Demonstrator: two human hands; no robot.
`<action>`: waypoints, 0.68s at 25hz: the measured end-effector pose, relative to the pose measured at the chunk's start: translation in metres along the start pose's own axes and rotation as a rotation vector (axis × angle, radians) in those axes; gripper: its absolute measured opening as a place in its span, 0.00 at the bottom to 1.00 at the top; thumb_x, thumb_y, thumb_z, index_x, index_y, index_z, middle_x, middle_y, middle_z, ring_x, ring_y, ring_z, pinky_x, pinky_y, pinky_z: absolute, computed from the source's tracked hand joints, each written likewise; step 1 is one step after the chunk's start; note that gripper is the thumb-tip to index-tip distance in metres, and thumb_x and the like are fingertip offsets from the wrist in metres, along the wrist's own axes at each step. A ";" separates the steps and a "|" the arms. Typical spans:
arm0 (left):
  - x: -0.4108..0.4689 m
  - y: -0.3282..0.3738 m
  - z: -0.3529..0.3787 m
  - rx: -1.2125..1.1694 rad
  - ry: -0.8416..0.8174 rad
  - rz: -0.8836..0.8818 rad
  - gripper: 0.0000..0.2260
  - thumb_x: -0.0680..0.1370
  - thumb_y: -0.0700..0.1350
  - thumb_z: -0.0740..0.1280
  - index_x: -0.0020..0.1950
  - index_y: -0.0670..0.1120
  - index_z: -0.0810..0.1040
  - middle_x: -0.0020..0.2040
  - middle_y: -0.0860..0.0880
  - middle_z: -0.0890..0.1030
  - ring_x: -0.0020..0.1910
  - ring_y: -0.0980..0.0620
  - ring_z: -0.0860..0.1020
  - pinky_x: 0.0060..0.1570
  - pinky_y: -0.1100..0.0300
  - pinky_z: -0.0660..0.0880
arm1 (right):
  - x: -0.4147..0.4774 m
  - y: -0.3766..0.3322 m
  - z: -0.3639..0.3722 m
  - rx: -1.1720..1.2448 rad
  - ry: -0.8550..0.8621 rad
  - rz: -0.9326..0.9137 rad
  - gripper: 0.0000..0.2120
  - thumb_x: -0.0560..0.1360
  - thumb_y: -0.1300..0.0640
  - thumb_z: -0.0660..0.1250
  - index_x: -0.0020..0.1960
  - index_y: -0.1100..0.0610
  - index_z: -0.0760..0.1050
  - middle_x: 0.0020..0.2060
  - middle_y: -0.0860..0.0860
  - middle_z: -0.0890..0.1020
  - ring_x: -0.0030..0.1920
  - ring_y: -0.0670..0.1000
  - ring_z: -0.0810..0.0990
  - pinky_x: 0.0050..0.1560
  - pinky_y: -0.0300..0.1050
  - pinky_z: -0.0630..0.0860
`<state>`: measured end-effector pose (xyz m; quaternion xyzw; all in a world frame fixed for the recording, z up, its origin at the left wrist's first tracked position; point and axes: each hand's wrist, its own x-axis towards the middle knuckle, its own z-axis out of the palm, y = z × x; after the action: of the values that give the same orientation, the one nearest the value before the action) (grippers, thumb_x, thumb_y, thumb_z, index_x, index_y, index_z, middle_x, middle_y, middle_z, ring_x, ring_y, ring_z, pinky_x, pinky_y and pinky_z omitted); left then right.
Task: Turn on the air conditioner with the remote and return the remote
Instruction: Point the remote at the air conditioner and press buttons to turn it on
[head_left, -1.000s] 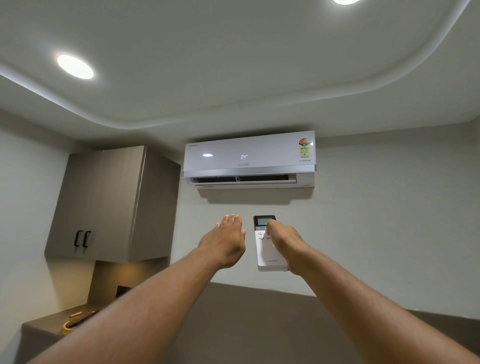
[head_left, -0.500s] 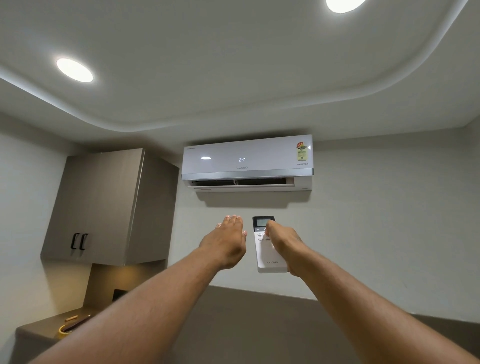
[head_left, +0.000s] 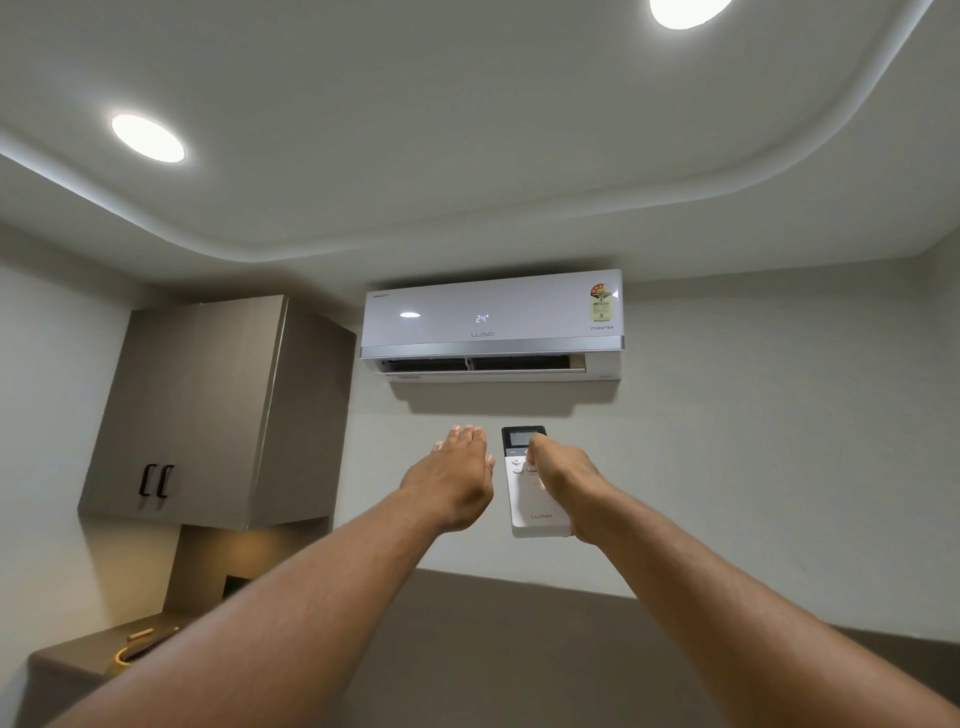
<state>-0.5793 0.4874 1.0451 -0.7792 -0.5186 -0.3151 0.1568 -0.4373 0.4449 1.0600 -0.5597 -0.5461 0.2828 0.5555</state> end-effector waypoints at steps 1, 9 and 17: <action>0.000 0.000 0.000 -0.001 -0.002 0.000 0.25 0.83 0.50 0.46 0.79 0.42 0.49 0.81 0.45 0.51 0.79 0.49 0.48 0.77 0.51 0.49 | -0.001 0.000 0.000 -0.002 -0.002 0.001 0.07 0.73 0.51 0.59 0.42 0.54 0.71 0.38 0.56 0.78 0.36 0.55 0.77 0.32 0.42 0.71; -0.001 0.002 0.001 -0.005 -0.005 0.002 0.25 0.83 0.50 0.46 0.79 0.43 0.49 0.81 0.45 0.51 0.79 0.49 0.48 0.77 0.51 0.49 | -0.002 -0.001 0.000 0.002 -0.001 0.005 0.07 0.73 0.52 0.59 0.43 0.55 0.72 0.38 0.56 0.78 0.37 0.55 0.77 0.31 0.42 0.71; -0.002 0.001 -0.002 -0.002 -0.005 -0.006 0.25 0.84 0.51 0.46 0.80 0.43 0.49 0.81 0.45 0.51 0.79 0.49 0.48 0.77 0.51 0.49 | -0.001 -0.003 -0.001 0.002 -0.002 -0.006 0.07 0.73 0.52 0.58 0.42 0.54 0.71 0.38 0.56 0.78 0.36 0.55 0.76 0.32 0.42 0.71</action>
<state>-0.5799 0.4848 1.0451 -0.7786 -0.5211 -0.3140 0.1539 -0.4378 0.4429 1.0625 -0.5572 -0.5479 0.2821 0.5565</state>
